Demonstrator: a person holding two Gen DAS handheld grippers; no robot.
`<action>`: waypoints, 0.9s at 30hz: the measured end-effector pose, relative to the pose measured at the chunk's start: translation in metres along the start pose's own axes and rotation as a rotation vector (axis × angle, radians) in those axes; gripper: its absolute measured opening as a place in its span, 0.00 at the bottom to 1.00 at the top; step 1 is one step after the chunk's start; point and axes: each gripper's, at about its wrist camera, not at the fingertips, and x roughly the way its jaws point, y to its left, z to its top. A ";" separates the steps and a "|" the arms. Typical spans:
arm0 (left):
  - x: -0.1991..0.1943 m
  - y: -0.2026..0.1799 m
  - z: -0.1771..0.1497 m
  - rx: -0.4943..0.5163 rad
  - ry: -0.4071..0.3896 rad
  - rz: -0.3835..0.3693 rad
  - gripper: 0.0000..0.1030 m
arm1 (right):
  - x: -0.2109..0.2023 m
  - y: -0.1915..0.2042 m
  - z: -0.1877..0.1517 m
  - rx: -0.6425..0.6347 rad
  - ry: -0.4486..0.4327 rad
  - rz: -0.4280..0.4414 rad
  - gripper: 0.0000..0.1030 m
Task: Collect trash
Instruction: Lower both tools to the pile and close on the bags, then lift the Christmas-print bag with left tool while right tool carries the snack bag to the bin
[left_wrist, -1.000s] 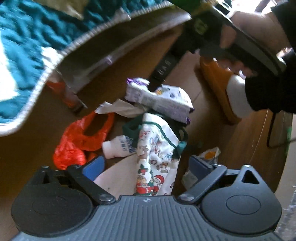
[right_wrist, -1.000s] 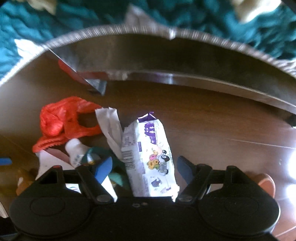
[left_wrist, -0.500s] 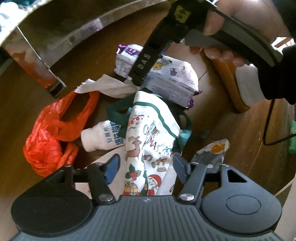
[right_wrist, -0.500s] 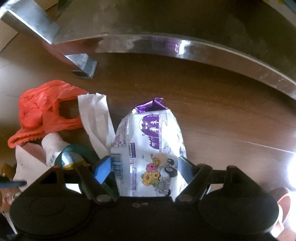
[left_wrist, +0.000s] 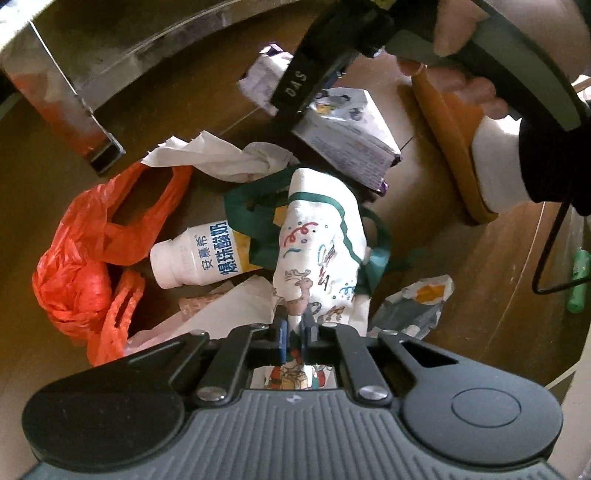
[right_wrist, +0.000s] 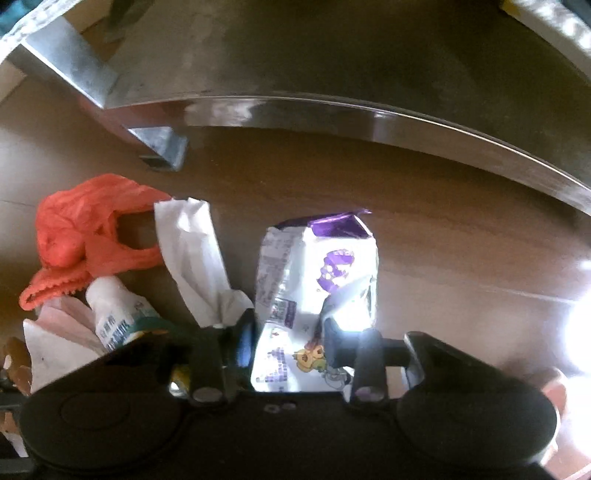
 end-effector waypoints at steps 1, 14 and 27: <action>-0.003 0.000 0.000 -0.003 -0.003 0.001 0.05 | -0.003 -0.001 -0.001 -0.004 -0.001 0.012 0.31; -0.085 -0.006 0.006 -0.074 -0.045 0.028 0.04 | -0.129 0.014 -0.010 -0.155 -0.072 -0.058 0.21; -0.249 -0.029 0.007 -0.269 -0.247 0.136 0.04 | -0.331 0.030 -0.042 -0.113 -0.323 -0.016 0.21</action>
